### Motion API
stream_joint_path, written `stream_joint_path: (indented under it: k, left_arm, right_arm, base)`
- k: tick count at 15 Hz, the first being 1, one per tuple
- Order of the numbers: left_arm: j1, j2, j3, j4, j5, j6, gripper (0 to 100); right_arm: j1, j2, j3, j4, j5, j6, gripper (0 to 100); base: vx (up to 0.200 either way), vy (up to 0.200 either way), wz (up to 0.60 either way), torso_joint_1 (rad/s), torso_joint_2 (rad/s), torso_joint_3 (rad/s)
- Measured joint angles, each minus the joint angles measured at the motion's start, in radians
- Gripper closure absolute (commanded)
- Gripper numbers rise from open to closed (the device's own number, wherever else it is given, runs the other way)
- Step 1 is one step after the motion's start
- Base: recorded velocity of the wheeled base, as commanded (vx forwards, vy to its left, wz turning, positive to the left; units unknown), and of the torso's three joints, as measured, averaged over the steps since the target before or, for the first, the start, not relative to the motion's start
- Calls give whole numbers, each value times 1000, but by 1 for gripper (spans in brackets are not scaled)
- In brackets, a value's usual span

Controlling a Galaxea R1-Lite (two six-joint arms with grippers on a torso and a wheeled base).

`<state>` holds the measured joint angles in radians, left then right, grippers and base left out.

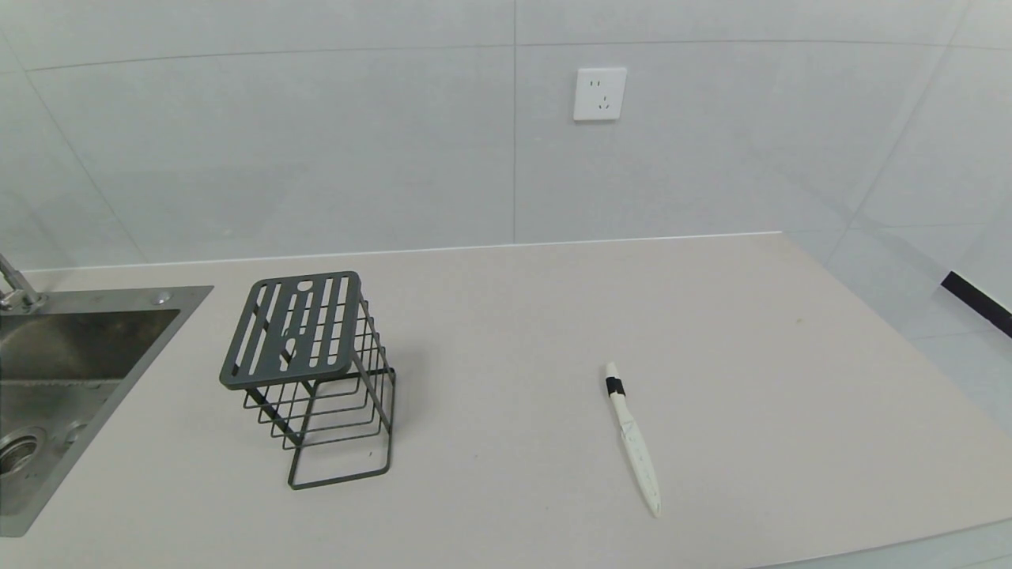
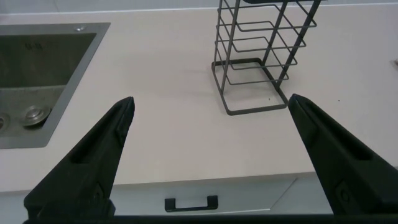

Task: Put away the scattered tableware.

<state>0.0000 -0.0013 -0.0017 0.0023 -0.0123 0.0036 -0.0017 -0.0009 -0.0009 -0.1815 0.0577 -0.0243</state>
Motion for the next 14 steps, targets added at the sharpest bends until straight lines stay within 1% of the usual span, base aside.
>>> stream_joint_path:
  k: [1, 3, 6, 10, 14]
  left_arm:
    - [0, 0, 0, 0, 0, 0, 0]
    - [0, 0, 0, 0, 0, 0, 0]
    - [0, 0, 0, 0, 0, 2, 0]
    - [0, 0, 0, 0, 0, 2, 0]
    - [0, 0, 0, 1, 0, 1, 0]
  right_arm:
    - [0, 0, 0, -3, 37, 0, 0]
    - [2, 0, -3, 31, 165, 2, 0]
    - [9, 32, -46, 129, 267, 8, 0]
    - [60, 200, -138, 161, 290, 20, 0]
    - [121, 442, -210, 137, 291, 21, 0]
  base:
    - [0, 0, 0, 0, 0, 0]
    - [0, 0, 0, 0, 0, 0]
    - [0, 0, 0, 0, 0, 0]
    - [0, 0, 0, 0, 0, 0]
    - [0, 0, 0, 0, 0, 0]
